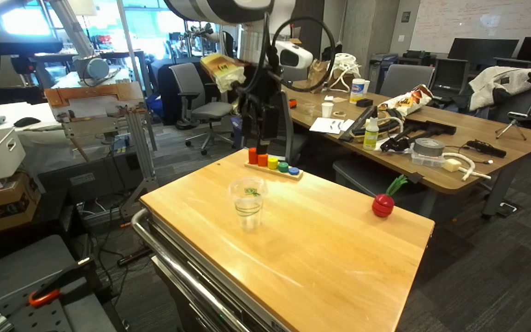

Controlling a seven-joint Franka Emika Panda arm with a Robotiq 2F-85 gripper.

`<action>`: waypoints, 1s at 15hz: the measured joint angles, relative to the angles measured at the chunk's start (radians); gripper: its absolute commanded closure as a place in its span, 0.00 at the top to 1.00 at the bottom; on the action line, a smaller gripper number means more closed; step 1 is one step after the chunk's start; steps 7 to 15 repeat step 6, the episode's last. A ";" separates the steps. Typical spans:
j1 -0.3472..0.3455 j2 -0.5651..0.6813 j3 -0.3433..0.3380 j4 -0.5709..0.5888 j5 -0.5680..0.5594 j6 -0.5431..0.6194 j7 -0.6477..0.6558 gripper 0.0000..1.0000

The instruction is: Stack the cups together

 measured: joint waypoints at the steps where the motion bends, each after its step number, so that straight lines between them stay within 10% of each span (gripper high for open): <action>1: 0.003 -0.030 0.000 -0.001 -0.022 -0.056 0.002 1.00; 15: 0.005 -0.107 0.003 -0.015 -0.025 -0.170 -0.017 1.00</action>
